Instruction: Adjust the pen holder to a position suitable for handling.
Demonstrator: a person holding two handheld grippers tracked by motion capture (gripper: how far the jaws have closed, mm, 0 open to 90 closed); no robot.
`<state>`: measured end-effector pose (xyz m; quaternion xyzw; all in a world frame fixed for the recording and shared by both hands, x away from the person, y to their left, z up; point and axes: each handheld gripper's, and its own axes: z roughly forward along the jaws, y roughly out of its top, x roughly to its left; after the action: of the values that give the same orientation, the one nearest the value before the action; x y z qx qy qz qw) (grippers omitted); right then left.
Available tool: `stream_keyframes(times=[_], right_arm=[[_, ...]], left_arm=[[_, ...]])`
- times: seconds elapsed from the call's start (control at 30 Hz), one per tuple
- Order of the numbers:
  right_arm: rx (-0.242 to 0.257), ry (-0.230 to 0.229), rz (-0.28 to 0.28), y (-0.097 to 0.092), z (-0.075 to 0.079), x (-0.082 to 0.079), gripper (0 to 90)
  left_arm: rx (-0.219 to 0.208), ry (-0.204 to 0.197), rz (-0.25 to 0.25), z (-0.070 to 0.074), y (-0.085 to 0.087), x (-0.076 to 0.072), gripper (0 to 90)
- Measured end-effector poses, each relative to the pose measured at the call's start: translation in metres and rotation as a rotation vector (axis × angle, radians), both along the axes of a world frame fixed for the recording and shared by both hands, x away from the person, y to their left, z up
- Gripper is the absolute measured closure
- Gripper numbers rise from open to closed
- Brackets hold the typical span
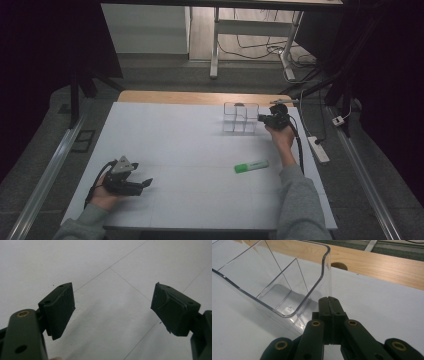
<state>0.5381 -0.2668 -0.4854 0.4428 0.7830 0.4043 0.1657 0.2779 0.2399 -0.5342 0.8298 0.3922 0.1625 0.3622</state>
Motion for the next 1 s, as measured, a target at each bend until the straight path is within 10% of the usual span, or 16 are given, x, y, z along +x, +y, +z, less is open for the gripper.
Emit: stream_keyframes(times=[1.0], right_arm=[[-0.013, 0.001, 0.1, 0.063, -0.001, 0.0, 89.0]], left_arm=[[0.0, -0.001, -0.003, 0.0, 0.0, 0.0, 18.7]])
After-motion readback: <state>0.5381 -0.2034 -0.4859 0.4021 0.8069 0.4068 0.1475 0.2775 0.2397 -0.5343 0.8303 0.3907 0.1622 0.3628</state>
